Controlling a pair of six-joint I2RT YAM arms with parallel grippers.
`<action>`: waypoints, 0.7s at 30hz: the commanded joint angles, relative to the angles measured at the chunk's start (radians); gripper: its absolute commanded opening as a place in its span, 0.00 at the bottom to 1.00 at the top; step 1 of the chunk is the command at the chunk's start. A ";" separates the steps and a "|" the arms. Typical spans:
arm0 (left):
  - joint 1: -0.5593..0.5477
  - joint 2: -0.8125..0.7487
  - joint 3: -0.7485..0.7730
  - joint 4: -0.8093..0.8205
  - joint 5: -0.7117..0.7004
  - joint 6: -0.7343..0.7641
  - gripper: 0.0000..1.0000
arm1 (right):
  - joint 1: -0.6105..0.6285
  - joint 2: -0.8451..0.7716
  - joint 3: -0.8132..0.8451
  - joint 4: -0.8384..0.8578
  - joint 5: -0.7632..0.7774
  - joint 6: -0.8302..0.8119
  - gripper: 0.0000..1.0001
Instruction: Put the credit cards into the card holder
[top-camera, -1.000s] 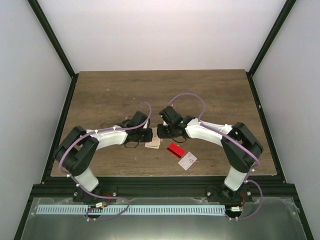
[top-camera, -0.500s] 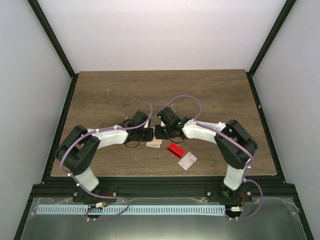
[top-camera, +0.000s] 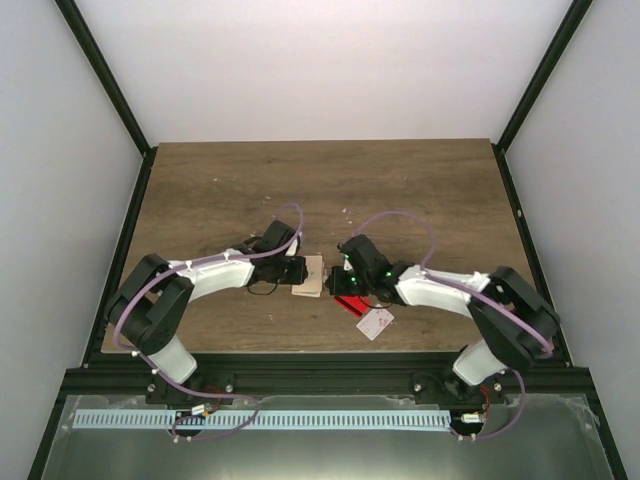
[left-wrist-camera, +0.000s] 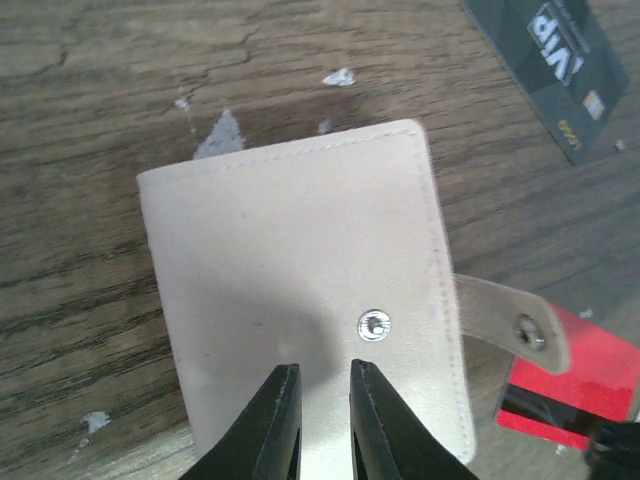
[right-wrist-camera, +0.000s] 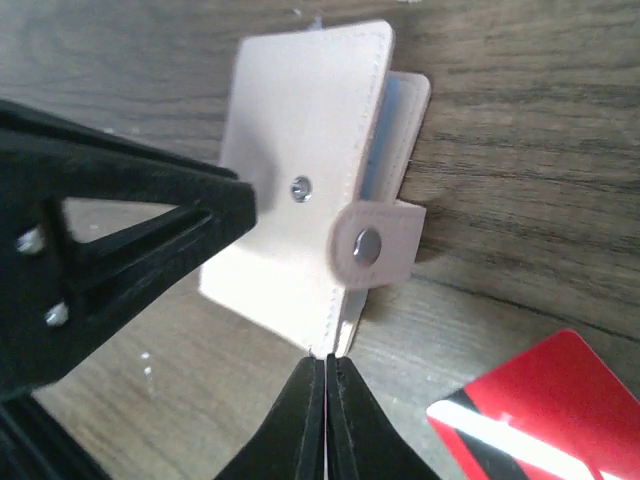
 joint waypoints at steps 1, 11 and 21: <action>-0.006 -0.037 0.079 -0.083 0.032 0.031 0.18 | 0.003 -0.139 -0.096 0.141 0.031 0.066 0.05; -0.041 0.011 0.203 -0.193 0.032 0.078 0.28 | 0.003 -0.385 -0.316 0.214 0.187 0.191 0.11; -0.100 0.052 0.242 -0.198 -0.011 0.055 0.28 | -0.001 -0.439 -0.334 0.141 0.207 0.187 0.16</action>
